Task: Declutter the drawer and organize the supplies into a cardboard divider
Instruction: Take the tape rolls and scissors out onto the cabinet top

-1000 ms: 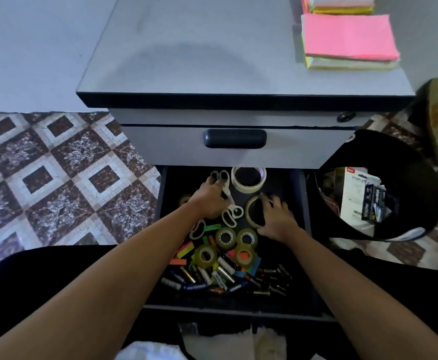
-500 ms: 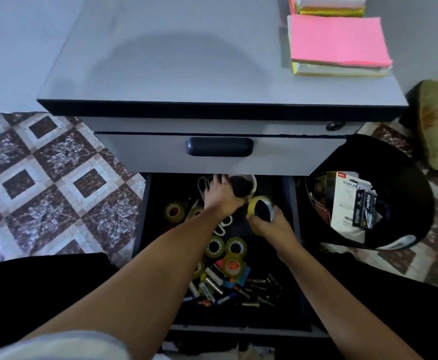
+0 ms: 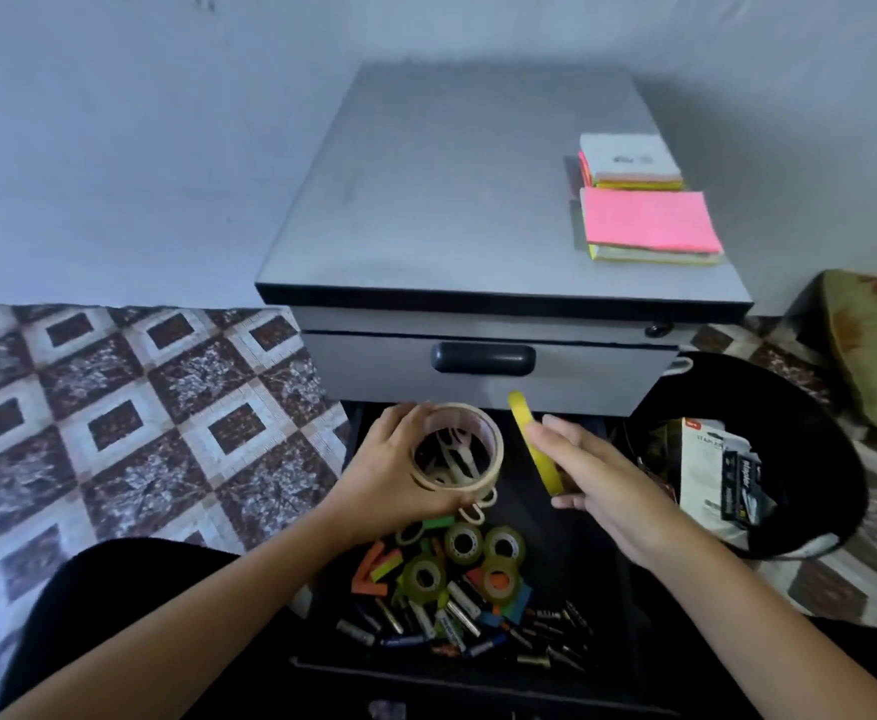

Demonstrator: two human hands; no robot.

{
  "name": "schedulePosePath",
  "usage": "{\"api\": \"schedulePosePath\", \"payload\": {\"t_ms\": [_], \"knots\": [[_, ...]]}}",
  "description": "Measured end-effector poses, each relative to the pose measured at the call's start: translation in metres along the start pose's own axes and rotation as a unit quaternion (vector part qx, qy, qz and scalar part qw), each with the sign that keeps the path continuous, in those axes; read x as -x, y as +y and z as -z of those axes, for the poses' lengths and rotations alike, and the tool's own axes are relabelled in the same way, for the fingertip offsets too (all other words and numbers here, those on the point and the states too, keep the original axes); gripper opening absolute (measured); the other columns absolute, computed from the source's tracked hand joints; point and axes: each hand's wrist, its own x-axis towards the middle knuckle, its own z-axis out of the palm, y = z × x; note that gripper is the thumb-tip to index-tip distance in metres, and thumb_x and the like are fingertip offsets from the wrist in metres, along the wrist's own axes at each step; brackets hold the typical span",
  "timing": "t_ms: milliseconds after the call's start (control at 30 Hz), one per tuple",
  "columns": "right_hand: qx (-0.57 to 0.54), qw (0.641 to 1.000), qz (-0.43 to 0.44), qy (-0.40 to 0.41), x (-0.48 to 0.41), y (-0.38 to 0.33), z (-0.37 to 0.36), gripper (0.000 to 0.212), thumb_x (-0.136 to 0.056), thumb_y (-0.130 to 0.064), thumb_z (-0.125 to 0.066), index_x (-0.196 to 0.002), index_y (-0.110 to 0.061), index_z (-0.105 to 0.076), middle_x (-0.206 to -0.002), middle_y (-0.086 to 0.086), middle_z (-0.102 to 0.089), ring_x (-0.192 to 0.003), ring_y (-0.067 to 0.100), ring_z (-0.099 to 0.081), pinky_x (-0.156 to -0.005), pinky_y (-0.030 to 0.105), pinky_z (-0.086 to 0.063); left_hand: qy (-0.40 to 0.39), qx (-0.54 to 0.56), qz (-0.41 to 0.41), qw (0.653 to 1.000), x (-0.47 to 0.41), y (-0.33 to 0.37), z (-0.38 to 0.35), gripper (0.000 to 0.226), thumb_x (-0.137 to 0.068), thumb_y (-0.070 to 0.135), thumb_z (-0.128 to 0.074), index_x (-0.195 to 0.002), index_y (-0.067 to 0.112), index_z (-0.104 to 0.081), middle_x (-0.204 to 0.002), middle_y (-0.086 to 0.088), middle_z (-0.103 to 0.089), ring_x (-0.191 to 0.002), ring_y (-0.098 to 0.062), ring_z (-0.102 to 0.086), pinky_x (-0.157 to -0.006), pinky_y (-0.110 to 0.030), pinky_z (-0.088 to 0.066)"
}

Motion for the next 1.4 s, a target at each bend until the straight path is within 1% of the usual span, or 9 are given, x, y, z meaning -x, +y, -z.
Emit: {"api": "schedulePosePath", "payload": {"t_ms": [133, 300, 500, 600, 700, 833, 1000, 1200, 1400], "knots": [[-0.018, 0.995, 0.083, -0.045, 0.024, -0.061, -0.003, 0.078, -0.062, -0.073, -0.056, -0.125, -0.027, -0.054, -0.105, -0.011, -0.060, -0.096, 0.008, -0.055, -0.074, 0.026, -0.045, 0.087, -0.018, -0.053, 0.995, 0.014, 0.026, 0.062, 0.109, -0.050, 0.073, -0.061, -0.141, 0.022, -0.032, -0.122, 0.020, -0.029, -0.112, 0.011, -0.028, -0.087, 0.009, -0.018], [-0.058, 0.983, 0.169, -0.049, 0.025, -0.125, -0.005, 0.046, -0.065, -0.064, -0.058, -0.093, -0.028, -0.062, -0.077, -0.008, -0.058, -0.075, 0.010, -0.051, -0.066, 0.027, -0.042, 0.212, -0.021, -0.072, 0.974, 0.001, 0.059, 0.126, 0.106, -0.048, 0.072, -0.058, -0.138, 0.019, -0.038, -0.124, 0.014, -0.035, -0.116, 0.002, -0.036, -0.099, -0.012, -0.028], [0.015, 0.977, 0.214, -0.008, -0.011, -0.183, -0.011, 0.042, -0.076, -0.067, -0.053, -0.093, -0.030, -0.060, -0.091, -0.004, -0.056, -0.090, 0.017, -0.052, -0.076, 0.031, -0.043, 0.237, -0.032, -0.019, 0.971, -0.078, 0.064, 0.170, 0.078, -0.063, 0.059, -0.073, -0.128, 0.024, -0.047, -0.125, 0.003, -0.042, -0.121, -0.013, -0.043, -0.097, -0.023, -0.034], [0.051, 0.975, 0.214, 0.034, -0.040, -0.196, -0.016, 0.058, -0.079, -0.069, -0.052, -0.111, -0.022, -0.058, -0.097, -0.004, -0.051, -0.091, 0.017, -0.051, -0.075, 0.030, -0.045, 0.217, -0.055, 0.018, 0.975, -0.117, 0.053, 0.174, 0.083, -0.064, 0.063, -0.070, -0.129, 0.018, -0.046, -0.129, -0.005, -0.043, -0.121, -0.021, -0.044, -0.099, -0.031, -0.038], [0.080, 0.974, 0.203, 0.065, -0.061, -0.204, -0.023, 0.079, -0.078, -0.068, -0.055, -0.138, -0.020, -0.041, -0.123, -0.002, -0.047, -0.105, 0.016, -0.048, -0.077, 0.031, -0.047, 0.178, -0.057, 0.053, 0.981, -0.138, 0.044, 0.171, 0.086, -0.067, 0.063, -0.070, -0.129, 0.009, -0.043, -0.130, -0.011, -0.044, -0.120, -0.025, -0.043, -0.096, -0.035, -0.039], [0.156, 0.957, 0.234, 0.078, -0.079, -0.217, -0.034, 0.083, -0.081, -0.059, -0.059, -0.146, -0.019, -0.027, -0.148, 0.000, -0.034, -0.127, 0.020, -0.042, -0.100, 0.036, -0.042, 0.118, -0.012, 0.051, 0.992, -0.139, 0.036, 0.175, 0.098, -0.066, 0.061, -0.072, -0.136, 0.005, -0.031, -0.135, -0.015, -0.043, -0.127, -0.026, -0.038, -0.099, -0.039, -0.039], [0.277, 0.923, 0.264, 0.052, -0.102, -0.232, -0.054, 0.098, -0.073, -0.053, -0.071, -0.149, -0.021, -0.018, -0.153, 0.004, -0.027, -0.140, 0.026, -0.028, -0.111, 0.037, -0.029, 0.080, -0.014, 0.028, 0.996, -0.121, 0.021, 0.196, 0.107, -0.075, 0.043, -0.074, -0.150, 0.009, -0.006, -0.150, -0.015, -0.028, -0.138, -0.026, -0.030, -0.109, -0.037, -0.029], [0.373, 0.890, 0.259, 0.042, -0.116, -0.231, -0.072, 0.103, -0.072, -0.049, -0.075, -0.150, -0.024, -0.013, -0.152, 0.009, -0.028, -0.140, 0.032, -0.022, -0.111, 0.040, -0.024, 0.092, -0.036, 0.028, 0.995, -0.114, 0.008, 0.203, 0.098, -0.075, 0.042, -0.074, -0.148, 0.009, -0.018, -0.144, -0.010, -0.041, -0.130, -0.023, -0.041, -0.104, -0.032, -0.033], [0.274, 0.931, 0.239, 0.015, -0.118, -0.214, -0.050, 0.105, -0.071, -0.035, -0.080, -0.150, -0.017, -0.013, -0.148, 0.012, -0.033, -0.134, 0.024, -0.036, -0.104, 0.029, -0.030, 0.125, -0.007, -0.005, 0.992, -0.125, 0.009, 0.195, 0.072, -0.076, 0.042, -0.073, -0.134, 0.010, -0.045, -0.126, -0.005, -0.057, -0.112, -0.017, -0.053, -0.090, -0.026, -0.042]]}}
